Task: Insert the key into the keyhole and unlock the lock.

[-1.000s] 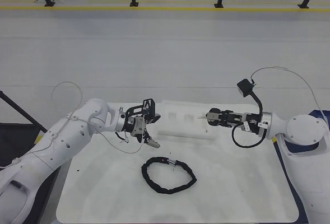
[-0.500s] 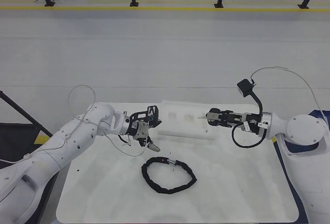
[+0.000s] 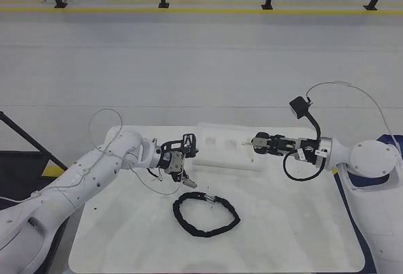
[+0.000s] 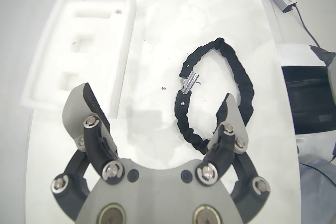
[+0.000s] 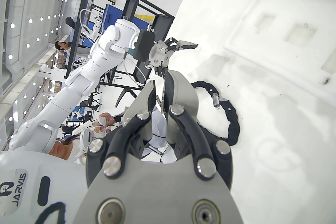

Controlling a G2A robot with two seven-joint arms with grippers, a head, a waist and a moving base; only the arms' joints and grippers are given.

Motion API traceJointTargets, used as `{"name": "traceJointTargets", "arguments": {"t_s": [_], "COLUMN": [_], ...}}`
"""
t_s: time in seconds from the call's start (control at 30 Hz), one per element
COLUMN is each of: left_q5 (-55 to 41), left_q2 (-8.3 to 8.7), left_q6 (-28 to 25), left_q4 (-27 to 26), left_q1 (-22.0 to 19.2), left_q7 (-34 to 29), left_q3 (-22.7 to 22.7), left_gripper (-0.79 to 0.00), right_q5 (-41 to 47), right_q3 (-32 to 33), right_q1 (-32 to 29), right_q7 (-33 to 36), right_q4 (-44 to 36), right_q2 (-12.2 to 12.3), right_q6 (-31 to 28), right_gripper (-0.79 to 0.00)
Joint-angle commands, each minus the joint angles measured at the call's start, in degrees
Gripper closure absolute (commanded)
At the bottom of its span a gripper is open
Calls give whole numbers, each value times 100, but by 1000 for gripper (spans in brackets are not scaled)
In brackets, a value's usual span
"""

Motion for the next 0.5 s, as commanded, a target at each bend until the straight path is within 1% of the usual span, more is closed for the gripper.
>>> {"name": "traceJointTargets", "arguments": {"t_s": [0.0,0.1,0.2,0.3,0.37,0.47], "left_q5": [253,687,1212,1635,1990,2579], "left_q2": [-30,-103,-219,-392,-526,-710], "left_q6": [16,-86,-292,-325,-270,-124], "left_q4": [31,120,264,455,561,753], "left_q1": [101,220,288,344,339,332], "left_q7": [214,590,911,1241,1472,1982], "left_q3": [-14,11,110,221,299,412], "left_gripper": [-785,-785,-785,-785,-785,-785], "right_q5": [0,0,0,0,0,0], "right_q3": [0,0,0,0,0,0], "right_q1": [0,0,0,0,0,0], "right_q7": [0,0,0,0,0,0], "right_q4": [0,0,0,0,0,0], "right_q2": [0,0,0,0,0,0], "right_q6": [0,0,0,0,0,0], "right_gripper": [0,0,0,0,0,0]}}
